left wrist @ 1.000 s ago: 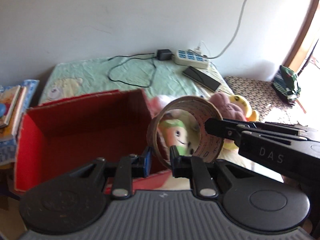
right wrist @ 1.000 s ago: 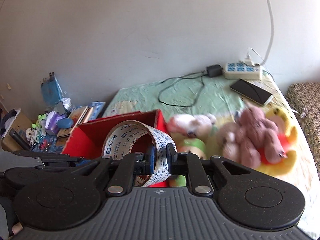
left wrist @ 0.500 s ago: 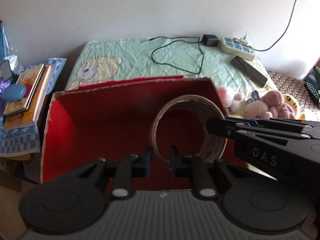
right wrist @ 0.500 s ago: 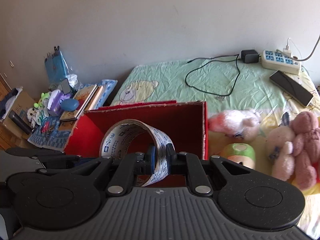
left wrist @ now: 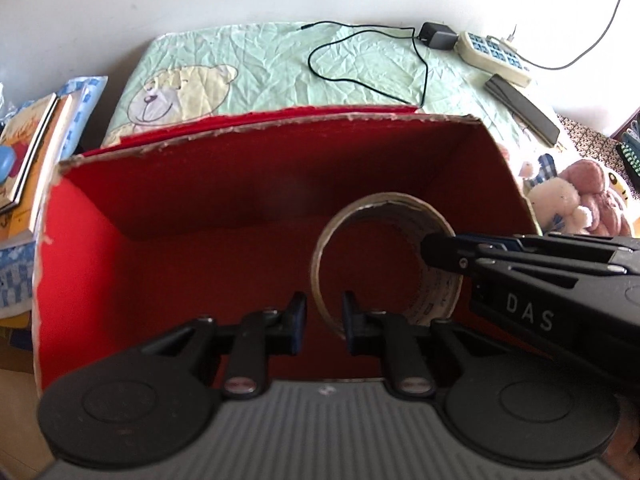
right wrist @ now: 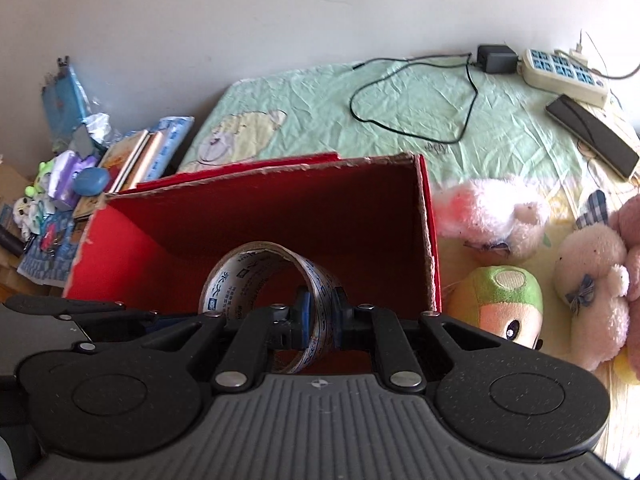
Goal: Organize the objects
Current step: 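Carry the tape roll with the left gripper over the red box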
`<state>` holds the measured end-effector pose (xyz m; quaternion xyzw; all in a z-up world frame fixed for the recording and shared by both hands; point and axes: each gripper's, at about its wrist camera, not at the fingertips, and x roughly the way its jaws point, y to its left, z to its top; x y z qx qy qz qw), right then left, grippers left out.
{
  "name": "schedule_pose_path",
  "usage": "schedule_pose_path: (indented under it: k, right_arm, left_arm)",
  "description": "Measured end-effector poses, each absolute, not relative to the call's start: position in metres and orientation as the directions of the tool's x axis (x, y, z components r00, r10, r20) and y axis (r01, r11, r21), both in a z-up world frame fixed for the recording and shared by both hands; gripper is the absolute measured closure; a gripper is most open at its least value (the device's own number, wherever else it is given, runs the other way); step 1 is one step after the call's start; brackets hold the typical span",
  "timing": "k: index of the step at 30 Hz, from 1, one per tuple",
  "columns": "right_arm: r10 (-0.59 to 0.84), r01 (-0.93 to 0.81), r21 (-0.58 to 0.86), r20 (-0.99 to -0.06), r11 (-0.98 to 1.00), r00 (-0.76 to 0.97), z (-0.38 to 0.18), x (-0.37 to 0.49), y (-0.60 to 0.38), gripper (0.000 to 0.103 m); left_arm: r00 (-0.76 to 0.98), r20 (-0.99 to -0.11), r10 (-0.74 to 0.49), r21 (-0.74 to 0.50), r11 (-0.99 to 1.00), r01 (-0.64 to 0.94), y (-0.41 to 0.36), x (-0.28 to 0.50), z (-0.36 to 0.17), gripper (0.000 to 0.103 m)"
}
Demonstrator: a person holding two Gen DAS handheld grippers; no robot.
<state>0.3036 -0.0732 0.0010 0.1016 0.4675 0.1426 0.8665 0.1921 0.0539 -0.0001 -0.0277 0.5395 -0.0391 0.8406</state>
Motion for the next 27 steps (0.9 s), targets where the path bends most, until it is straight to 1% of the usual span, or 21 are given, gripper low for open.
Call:
schedule_pose_path:
  k: [2, 9, 12, 14, 18, 20, 23, 25, 27]
  right_arm:
    - [0.328, -0.147, 0.296, -0.786, 0.944, 0.523, 0.000, 0.306, -0.072, 0.092]
    - [0.304, -0.139, 0.272, -0.791, 0.952, 0.531, -0.003, 0.311, -0.067, 0.091]
    - [0.291, -0.136, 0.259, -0.795, 0.956, 0.533, -0.006, 0.313, -0.064, 0.092]
    - [0.281, -0.135, 0.248, -0.797, 0.959, 0.534, -0.007, 0.314, -0.061, 0.092]
    - [0.267, -0.123, 0.238, -0.800, 0.963, 0.537, -0.011, 0.317, -0.058, 0.093]
    - [0.255, -0.114, 0.230, -0.801, 0.966, 0.541, -0.013, 0.318, -0.057, 0.093]
    - [0.237, -0.108, 0.213, -0.800, 0.971, 0.551, -0.015, 0.318, -0.053, 0.092]
    - [0.227, -0.098, 0.208, -0.801, 0.973, 0.554, -0.017, 0.319, -0.052, 0.092]
    - [0.224, -0.092, 0.208, -0.801, 0.974, 0.556, -0.018, 0.320, -0.051, 0.091]
  left_arm:
    - [0.409, -0.908, -0.088, -0.080, 0.996, 0.035, 0.054, 0.195, -0.003, 0.076]
    - [0.397, -0.913, -0.092, -0.092, 0.996, 0.018, 0.062, 0.202, -0.011, 0.071]
    - [0.395, -0.915, -0.088, -0.090, 0.996, 0.013, 0.066, 0.205, -0.014, 0.067]
    - [0.396, -0.915, -0.077, -0.081, 0.997, 0.008, 0.067, 0.204, -0.017, 0.060]
    - [0.398, -0.915, -0.065, -0.069, 0.998, 0.006, 0.070, 0.204, -0.020, 0.052]
    - [0.403, -0.914, -0.053, -0.054, 0.998, 0.007, 0.071, 0.204, -0.021, 0.046]
    - [0.412, -0.911, -0.025, -0.026, 1.000, 0.003, 0.073, 0.204, -0.022, 0.040]
    - [0.414, -0.910, -0.021, -0.022, 1.000, 0.002, 0.076, 0.204, -0.022, 0.038]
    - [0.420, -0.908, -0.009, -0.012, 1.000, -0.006, 0.078, 0.204, -0.022, 0.034]
